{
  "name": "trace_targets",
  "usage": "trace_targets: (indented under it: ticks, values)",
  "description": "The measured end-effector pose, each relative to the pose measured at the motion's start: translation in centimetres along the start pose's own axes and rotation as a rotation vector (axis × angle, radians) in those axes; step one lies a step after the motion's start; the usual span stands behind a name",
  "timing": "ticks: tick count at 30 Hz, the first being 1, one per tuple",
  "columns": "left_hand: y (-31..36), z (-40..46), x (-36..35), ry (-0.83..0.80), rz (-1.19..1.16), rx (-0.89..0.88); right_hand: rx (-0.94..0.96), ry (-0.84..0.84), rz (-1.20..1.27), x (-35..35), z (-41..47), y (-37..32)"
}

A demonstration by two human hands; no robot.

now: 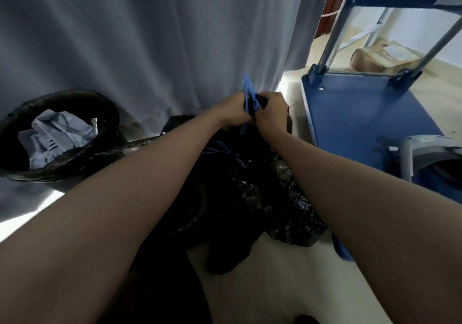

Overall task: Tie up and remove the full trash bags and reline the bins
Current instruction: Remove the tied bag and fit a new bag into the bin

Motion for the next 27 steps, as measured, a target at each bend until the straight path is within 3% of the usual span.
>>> trace_targets:
  ticks: [3, 6, 11, 15, 18, 23, 27]
  values:
    - [1.5, -5.2, -0.9, -0.139, 0.125, 0.072, -0.012, -0.233, -0.200, -1.0, -2.4, 2.0]
    - [0.8, -7.6, -1.8, -0.190, 0.214, 0.112, -0.049, -0.302, -0.252, -0.4, -4.1, 2.9]
    - [0.1, -10.9, -1.9, -0.135, 0.346, 0.174, -0.249, -0.127, -0.078, 2.3, -7.3, 3.7]
    - [0.0, -14.2, -2.1, -0.120, 0.409, 0.180, -0.250, 0.042, -0.110, 3.4, -11.6, 4.2]
    - [0.3, -16.5, -2.3, -0.074, 0.349, 0.112, -0.310, -0.091, -0.145, 1.6, -14.5, 6.6]
    - [1.2, -19.8, -2.1, -0.034, 0.422, 0.013, -0.488, -0.496, -0.240, -2.7, -18.1, 10.8]
    - [1.3, -20.6, -2.6, -0.053, 0.476, -0.014, -0.363, -0.382, -0.218, -2.7, -18.4, 10.7]
Point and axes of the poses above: each hand's wrist, its own z-axis towards the middle knuckle, its own x-axis out of the back of the hand, y = z × x, the point moved 5 cm from there along z, towards the middle knuckle, and after that the axes turned 4 degrees about -x, right-handed, at the moved point
